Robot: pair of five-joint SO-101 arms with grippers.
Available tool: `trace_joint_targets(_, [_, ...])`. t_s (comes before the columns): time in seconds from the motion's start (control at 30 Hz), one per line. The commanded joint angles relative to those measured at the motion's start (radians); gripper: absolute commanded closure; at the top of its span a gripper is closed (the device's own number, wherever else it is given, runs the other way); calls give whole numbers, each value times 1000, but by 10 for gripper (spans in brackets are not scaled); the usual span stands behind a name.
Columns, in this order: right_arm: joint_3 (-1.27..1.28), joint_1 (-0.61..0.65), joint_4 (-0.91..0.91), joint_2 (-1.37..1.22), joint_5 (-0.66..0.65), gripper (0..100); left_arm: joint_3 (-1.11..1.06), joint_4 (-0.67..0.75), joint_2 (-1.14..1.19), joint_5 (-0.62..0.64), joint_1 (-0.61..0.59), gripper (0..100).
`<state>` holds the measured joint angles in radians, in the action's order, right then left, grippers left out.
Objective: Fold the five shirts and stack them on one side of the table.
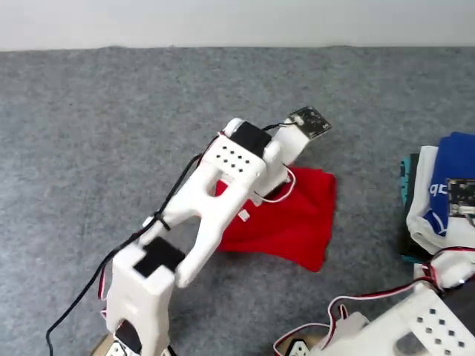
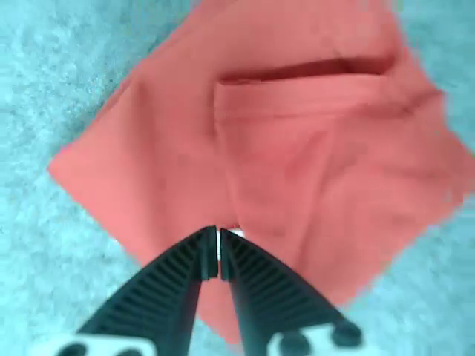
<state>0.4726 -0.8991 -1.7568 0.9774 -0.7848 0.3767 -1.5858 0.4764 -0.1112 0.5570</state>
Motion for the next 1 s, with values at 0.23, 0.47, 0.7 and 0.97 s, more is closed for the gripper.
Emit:
trace_joint_targets(0.23, [-5, -12, -39, 8, -3, 973, 71, 12, 201, -52, 44, 987])
trace_joint_targets(0.47, [-5, -12, -39, 8, -3, 973, 179, -172, 175, -48, 210, 987])
trace_joint_targets(0.7, [-5, -12, -39, 8, -2, 972, 108, -170, 14, -46, 321, 987])
trace_joint_targets(0.97, [-5, -12, -39, 8, -2, 972, 42, -143, -115, -54, 229, 987])
